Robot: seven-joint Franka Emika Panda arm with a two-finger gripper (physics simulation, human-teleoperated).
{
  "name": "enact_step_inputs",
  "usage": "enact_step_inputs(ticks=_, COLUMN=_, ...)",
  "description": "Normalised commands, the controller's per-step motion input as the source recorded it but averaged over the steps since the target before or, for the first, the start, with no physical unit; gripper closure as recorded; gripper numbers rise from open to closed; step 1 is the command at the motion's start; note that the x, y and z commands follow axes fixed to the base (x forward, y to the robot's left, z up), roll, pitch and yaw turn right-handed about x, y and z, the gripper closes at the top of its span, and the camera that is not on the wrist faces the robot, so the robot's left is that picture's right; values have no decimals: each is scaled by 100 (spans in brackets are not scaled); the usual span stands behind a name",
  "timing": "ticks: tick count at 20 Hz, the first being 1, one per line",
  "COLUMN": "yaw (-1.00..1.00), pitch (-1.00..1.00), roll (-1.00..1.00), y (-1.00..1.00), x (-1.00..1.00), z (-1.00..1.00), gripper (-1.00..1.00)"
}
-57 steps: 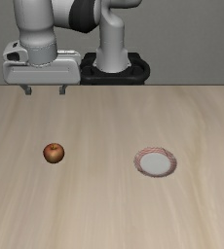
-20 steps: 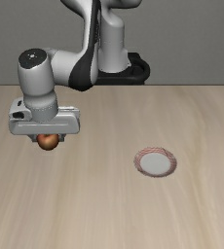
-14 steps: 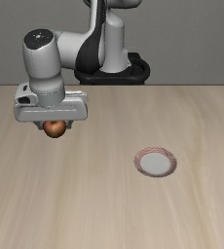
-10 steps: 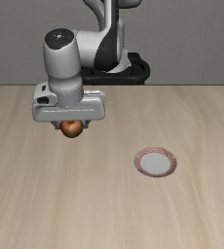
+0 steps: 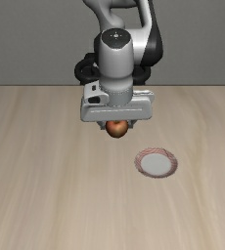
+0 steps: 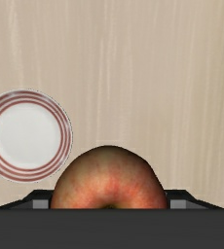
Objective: Pick the apple and place it on the plate
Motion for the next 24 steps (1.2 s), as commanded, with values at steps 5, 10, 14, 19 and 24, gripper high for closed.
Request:
enact_step_inputs(ticks=5, yaw=0, pitch=0, roll=0, y=100, x=0, z=0, gripper=100)
enact_step_inputs(ticks=10, yaw=0, pitch=0, roll=0, y=80, x=20, z=0, gripper=100)
enact_step_inputs(ticks=14, yaw=0, pitch=0, roll=0, y=0, x=50, z=-50, gripper=100)
enact_step_inputs(ticks=19, yaw=0, pitch=0, roll=0, y=0, x=-20, z=-60, gripper=-100)
enact_step_inputs(ticks=24, yaw=0, pitch=0, roll=0, y=0, x=0, z=0, gripper=-100)
